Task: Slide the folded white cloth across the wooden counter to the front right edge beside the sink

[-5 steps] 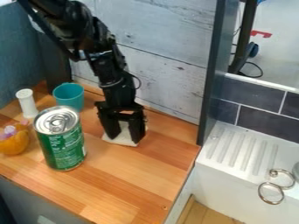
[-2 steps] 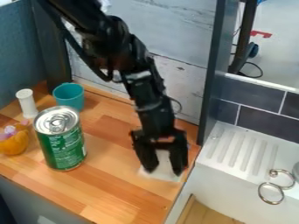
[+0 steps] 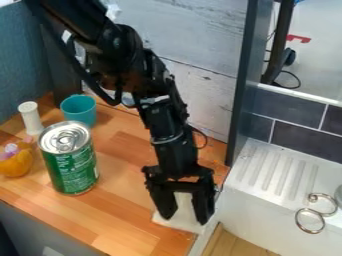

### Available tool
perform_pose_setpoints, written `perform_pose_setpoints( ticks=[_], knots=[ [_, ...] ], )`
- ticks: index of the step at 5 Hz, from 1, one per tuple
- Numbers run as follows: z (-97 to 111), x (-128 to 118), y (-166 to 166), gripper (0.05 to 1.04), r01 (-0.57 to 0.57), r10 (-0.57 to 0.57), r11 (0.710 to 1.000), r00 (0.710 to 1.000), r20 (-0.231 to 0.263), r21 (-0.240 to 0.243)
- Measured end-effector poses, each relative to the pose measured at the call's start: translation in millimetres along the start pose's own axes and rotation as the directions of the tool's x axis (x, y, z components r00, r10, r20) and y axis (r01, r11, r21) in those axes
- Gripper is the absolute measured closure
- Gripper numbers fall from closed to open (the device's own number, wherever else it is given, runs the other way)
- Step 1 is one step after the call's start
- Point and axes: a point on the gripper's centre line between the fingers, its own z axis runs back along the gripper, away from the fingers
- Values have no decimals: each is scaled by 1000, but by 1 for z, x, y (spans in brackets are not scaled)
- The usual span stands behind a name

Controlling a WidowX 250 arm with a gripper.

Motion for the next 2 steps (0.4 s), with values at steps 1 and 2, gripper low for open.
perform_pose_setpoints(
  ticks=[1,2],
  knots=[
    [3,-8,3,83,-17,17,1000,1000,-2,22],
    [9,-15,6,83,-41,42,998,999,-2,53]
  ],
)
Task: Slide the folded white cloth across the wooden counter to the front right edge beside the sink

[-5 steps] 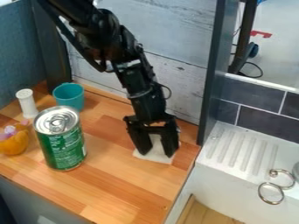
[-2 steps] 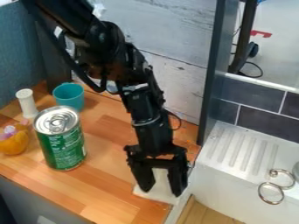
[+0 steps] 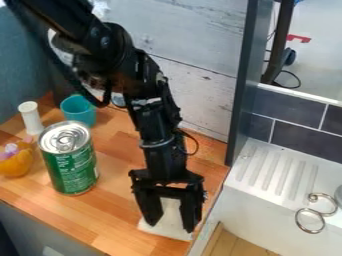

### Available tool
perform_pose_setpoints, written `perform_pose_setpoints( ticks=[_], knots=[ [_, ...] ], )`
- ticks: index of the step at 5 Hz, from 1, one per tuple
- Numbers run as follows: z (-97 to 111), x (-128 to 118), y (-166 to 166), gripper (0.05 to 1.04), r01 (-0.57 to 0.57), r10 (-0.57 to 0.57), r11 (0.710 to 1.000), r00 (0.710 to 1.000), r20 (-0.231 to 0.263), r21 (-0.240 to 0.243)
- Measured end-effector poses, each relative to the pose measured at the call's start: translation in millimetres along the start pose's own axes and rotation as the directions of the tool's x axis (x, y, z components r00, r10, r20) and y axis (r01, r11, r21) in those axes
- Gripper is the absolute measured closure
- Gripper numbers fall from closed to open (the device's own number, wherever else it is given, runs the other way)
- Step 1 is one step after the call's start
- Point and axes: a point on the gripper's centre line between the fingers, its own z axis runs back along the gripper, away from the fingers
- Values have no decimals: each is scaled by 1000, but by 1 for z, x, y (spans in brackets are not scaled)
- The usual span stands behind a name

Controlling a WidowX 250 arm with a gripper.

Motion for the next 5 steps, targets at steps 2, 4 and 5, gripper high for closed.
perform_pose_setpoints(
  ticks=[2,4,5],
  knots=[
    [34,-9,-6,83,-23,18,996,998,59,83],
    [84,-23,-32,83,54,-68,969,997,48,242],
    [100,-25,-41,83,100,-110,949,994,15,298]
  ],
)
